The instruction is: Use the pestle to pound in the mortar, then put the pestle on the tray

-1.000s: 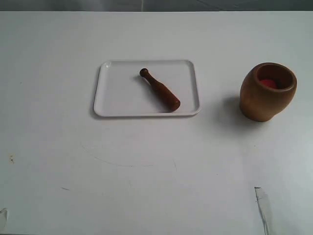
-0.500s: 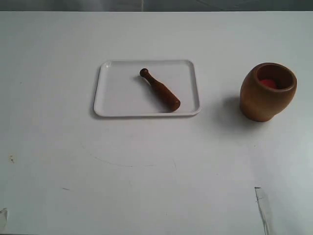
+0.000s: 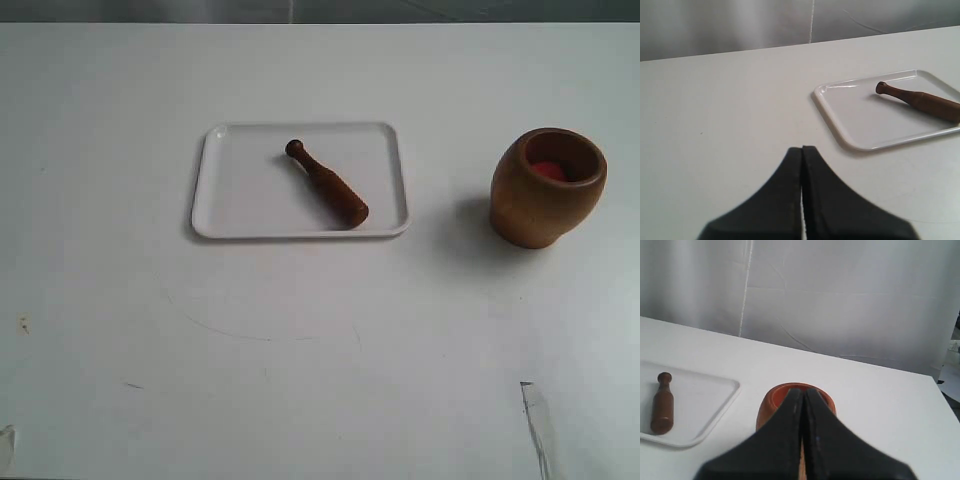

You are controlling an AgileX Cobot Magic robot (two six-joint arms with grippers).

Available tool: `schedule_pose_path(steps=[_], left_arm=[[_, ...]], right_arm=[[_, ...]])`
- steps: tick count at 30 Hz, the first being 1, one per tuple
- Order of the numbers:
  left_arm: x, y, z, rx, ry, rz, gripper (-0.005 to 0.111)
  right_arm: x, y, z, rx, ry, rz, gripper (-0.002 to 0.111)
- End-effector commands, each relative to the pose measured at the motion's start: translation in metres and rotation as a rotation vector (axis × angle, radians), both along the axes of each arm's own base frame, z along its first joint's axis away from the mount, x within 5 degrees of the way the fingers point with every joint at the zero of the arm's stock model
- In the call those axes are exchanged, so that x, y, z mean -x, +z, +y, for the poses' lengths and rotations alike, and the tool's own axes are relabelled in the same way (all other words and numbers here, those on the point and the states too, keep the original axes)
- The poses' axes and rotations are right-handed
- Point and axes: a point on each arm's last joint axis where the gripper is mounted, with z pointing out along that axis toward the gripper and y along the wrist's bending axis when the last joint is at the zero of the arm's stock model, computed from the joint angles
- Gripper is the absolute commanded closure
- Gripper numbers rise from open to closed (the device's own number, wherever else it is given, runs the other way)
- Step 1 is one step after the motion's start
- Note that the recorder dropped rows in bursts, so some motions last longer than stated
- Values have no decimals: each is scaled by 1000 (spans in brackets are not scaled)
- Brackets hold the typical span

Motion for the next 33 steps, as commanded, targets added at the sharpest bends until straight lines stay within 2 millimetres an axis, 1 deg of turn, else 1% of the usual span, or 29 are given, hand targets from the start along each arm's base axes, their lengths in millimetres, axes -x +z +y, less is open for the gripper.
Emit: schedule_pose_path(steps=[1, 33], left_arm=[[0, 0, -1, 15, -6, -4, 107], [0, 0, -1, 15, -6, -4, 107]], right_arm=[[0, 1, 0, -46, -7, -7, 108], [0, 1, 0, -55, -6, -4, 108]])
